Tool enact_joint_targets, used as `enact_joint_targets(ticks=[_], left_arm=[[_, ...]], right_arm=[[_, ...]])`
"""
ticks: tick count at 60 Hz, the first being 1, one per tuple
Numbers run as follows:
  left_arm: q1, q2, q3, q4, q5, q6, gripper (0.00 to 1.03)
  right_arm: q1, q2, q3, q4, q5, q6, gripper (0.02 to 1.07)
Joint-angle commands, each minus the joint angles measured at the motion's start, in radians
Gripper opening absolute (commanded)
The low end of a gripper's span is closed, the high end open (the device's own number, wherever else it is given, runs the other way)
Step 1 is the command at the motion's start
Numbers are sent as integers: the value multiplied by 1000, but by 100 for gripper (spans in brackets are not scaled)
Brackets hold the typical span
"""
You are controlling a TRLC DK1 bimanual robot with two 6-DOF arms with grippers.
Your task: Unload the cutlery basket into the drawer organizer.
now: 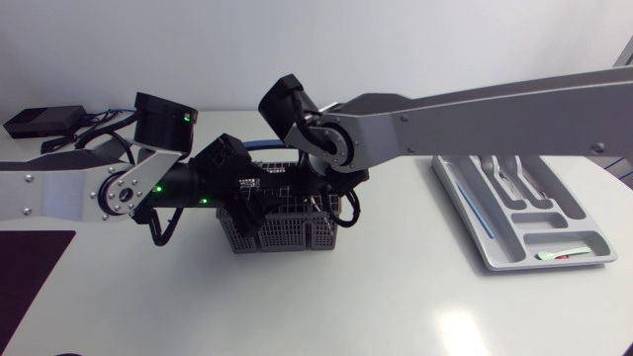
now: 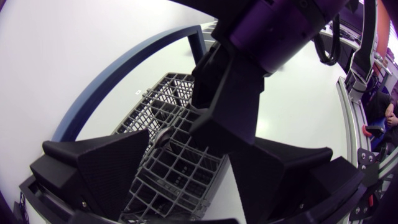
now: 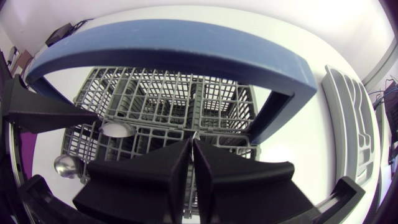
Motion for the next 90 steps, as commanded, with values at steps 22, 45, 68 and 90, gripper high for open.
enact_joint_targets(ticks=[22,45,68,90], left_arm=[[-9,29,-1,-1,5,7,98],[-18,50,8,4,5,6,98],[-20,50,11,4,4,6,98],[-28,56,19,-1,-1,3,98]], right_arm=[[9,20,-24,22,18,24,9],[10,-50,-72,75,-25,14,9],[10,-104,-98,89,-34,9,9],[12,-196,-150,132,-119,-17,9]])
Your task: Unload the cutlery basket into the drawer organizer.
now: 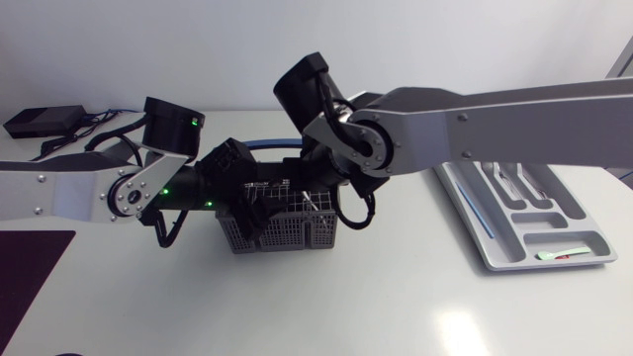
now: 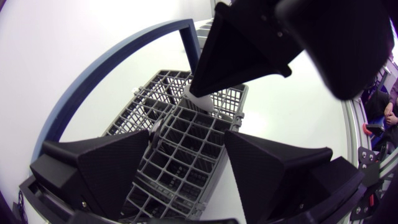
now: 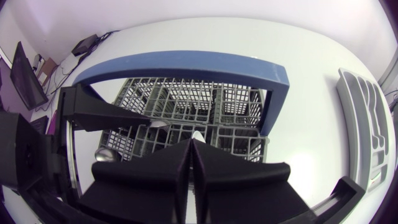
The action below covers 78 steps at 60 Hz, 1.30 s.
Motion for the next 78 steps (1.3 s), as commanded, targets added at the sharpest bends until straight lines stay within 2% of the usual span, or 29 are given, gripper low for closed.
enact_joint_targets(ticks=[1,27,59,72,78], left_arm=[[-10,29,16,-9,2,3,98],[-13,15,30,-30,-7,3,98],[-14,-31,32,-58,-9,6,98],[-14,-45,35,-73,-9,6,98],[-14,-54,38,-88,-10,6,98]], right_arm=[[6,-48,-31,13,-2,-12,9],[20,-175,-119,81,-27,-57,9],[50,-318,-214,197,-106,-133,8],[41,-376,-205,193,-143,-133,8],[8,-407,-159,133,-198,-133,8]])
